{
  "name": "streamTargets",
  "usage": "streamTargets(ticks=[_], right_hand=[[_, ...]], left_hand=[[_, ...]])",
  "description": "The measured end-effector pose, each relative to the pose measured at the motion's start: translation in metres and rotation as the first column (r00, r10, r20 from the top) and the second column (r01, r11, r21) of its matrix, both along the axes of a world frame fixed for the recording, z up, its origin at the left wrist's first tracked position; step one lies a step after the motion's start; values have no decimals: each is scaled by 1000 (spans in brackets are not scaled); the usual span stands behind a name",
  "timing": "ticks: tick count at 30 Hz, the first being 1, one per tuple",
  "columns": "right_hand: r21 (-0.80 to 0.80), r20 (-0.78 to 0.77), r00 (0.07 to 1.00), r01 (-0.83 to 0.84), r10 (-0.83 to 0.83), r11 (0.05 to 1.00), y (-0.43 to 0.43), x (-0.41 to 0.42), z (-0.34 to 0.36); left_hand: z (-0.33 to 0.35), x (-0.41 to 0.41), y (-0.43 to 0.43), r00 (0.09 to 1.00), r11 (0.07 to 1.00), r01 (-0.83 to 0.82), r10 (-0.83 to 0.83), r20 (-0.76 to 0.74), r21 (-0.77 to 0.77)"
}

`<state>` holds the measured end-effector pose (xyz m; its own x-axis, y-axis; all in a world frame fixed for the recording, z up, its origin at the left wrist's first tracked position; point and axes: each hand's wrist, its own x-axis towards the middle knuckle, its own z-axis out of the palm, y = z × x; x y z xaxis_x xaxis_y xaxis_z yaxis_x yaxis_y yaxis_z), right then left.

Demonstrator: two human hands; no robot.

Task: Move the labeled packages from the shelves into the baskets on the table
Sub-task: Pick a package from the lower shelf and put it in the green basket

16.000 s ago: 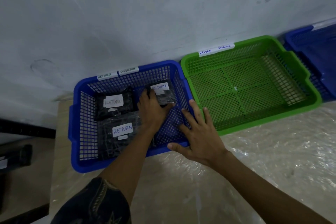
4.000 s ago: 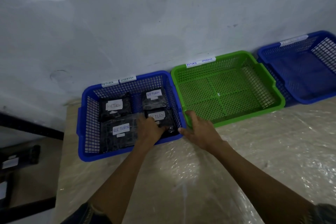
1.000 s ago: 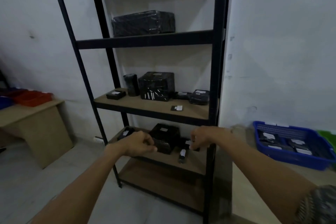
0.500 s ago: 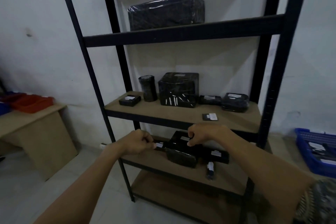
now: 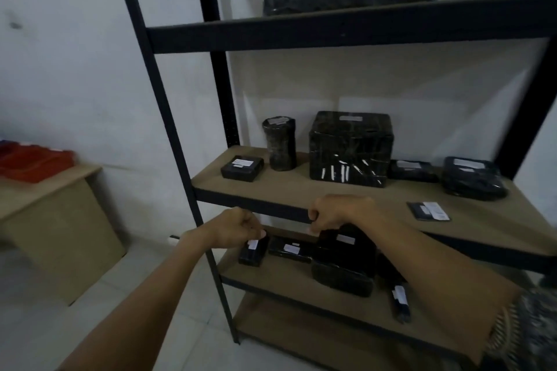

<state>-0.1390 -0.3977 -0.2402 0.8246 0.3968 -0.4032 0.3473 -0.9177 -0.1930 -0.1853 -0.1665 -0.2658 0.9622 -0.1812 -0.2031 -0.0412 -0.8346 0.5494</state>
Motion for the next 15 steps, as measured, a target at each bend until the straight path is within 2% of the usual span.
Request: streamTargets(ticks=[7,11,15], right_hand=[[24,77,997,-26,24,999,55,80,-16],[76,76,997,13,-19,997,81,109,-41],[96,178,983,21,-38,995,104,134,-65]], left_hand=[[-15,73,47,999,998,-37,37,-1,-55],[-24,114,70,998,983,-61,65,21,-174],[-33,149,86,984,991,-5,28,178,-133]])
